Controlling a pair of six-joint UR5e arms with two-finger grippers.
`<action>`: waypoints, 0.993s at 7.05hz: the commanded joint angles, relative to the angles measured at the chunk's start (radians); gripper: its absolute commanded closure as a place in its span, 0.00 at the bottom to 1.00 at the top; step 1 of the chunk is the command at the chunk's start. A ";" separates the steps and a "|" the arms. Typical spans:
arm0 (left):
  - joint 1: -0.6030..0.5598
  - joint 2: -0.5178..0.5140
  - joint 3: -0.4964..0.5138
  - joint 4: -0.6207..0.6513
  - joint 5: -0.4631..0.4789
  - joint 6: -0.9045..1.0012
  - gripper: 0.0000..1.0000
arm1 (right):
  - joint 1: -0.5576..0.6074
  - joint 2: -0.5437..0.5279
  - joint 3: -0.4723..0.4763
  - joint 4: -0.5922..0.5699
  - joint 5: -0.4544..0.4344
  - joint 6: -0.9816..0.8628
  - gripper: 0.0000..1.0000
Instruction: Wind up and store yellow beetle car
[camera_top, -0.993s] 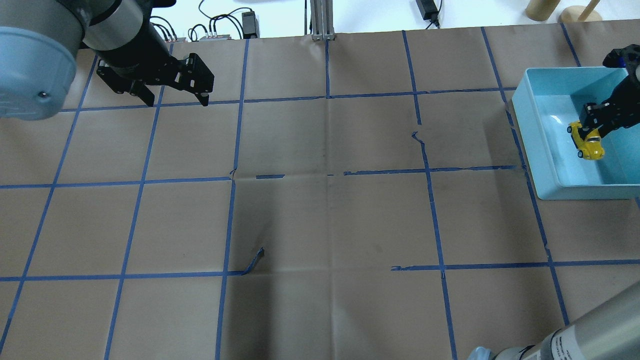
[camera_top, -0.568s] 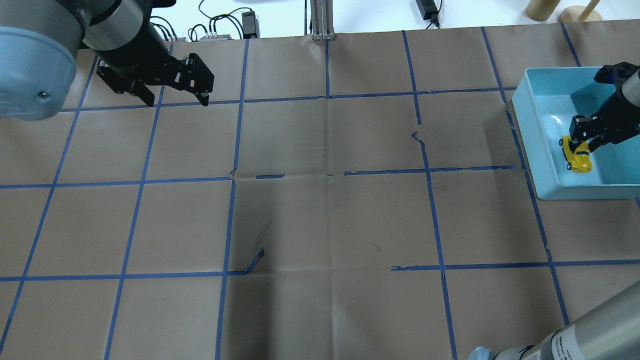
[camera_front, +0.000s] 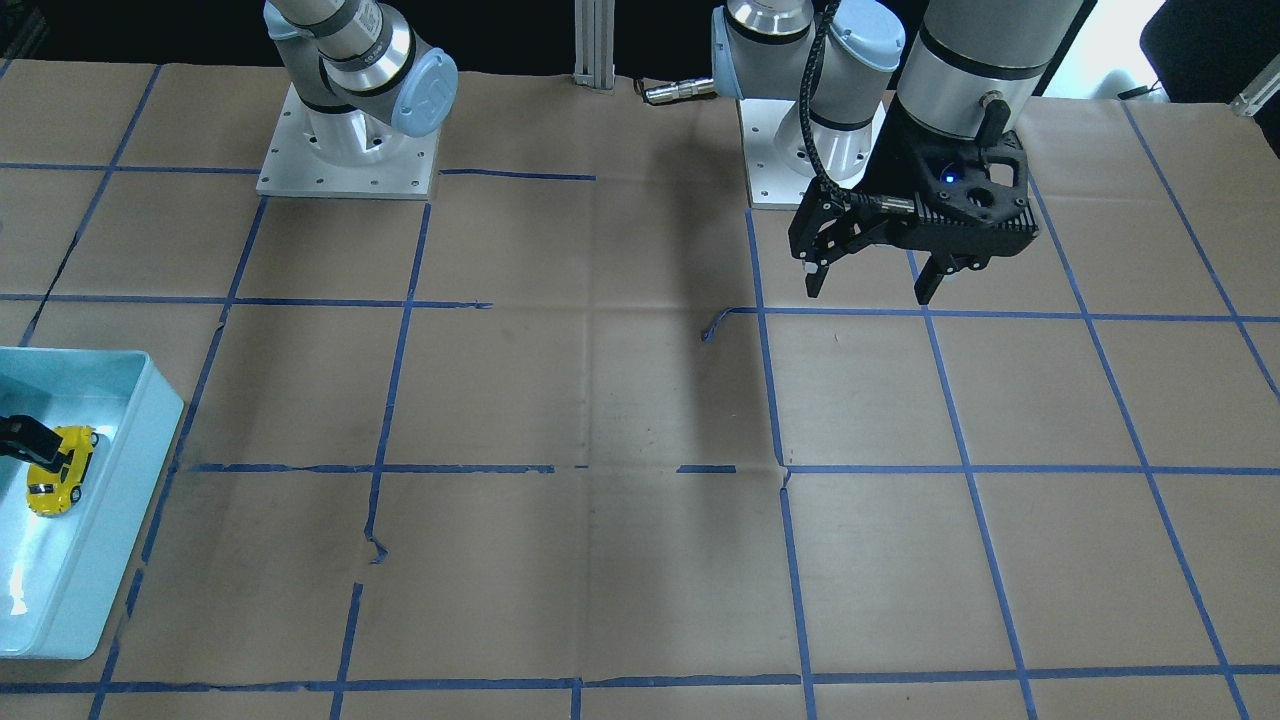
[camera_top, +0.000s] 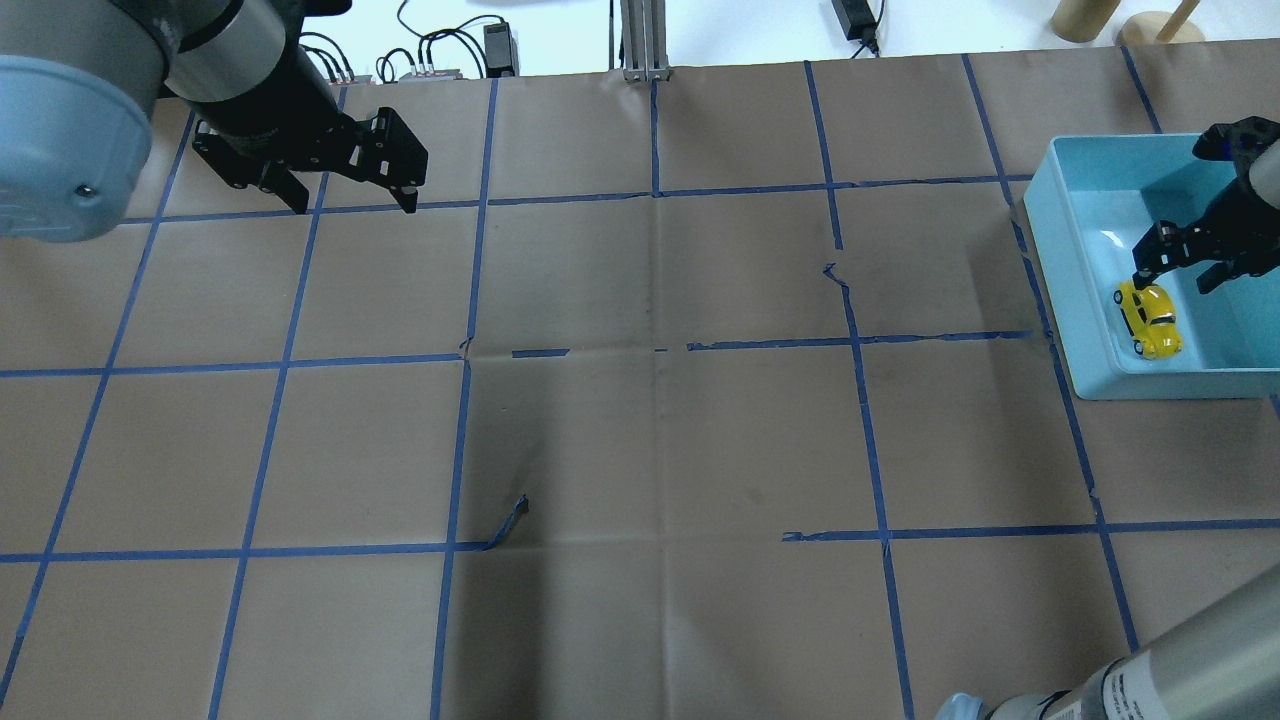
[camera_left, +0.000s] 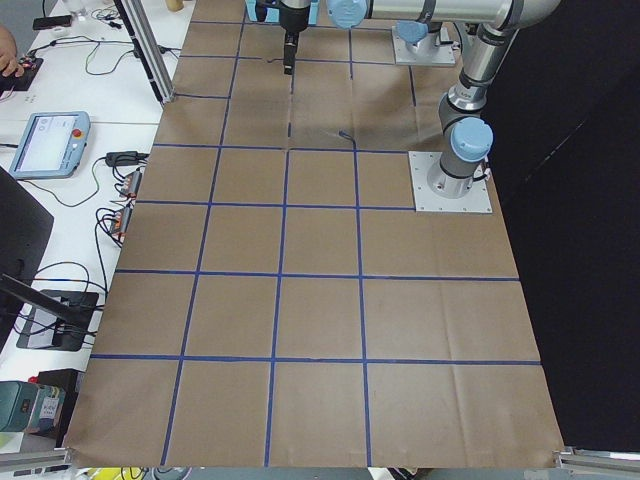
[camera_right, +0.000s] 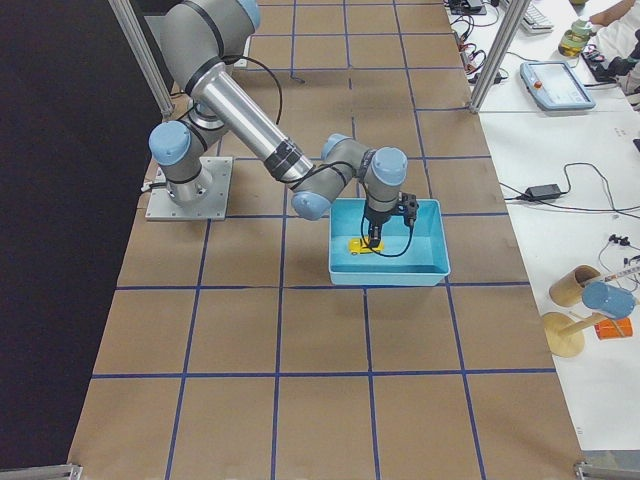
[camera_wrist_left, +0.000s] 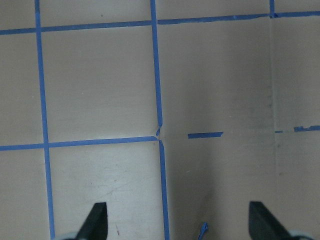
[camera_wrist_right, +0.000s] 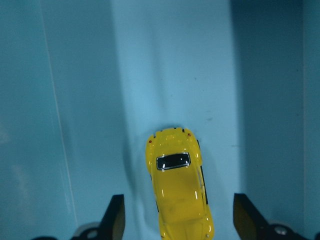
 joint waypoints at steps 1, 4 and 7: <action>-0.002 -0.002 0.002 0.000 0.001 0.000 0.01 | 0.000 -0.041 -0.017 0.034 0.002 0.011 0.00; 0.000 -0.004 0.002 0.000 -0.001 0.000 0.01 | 0.117 -0.093 -0.280 0.413 0.015 0.081 0.00; 0.000 0.001 0.004 0.000 -0.001 0.000 0.01 | 0.297 -0.242 -0.310 0.546 0.018 0.348 0.00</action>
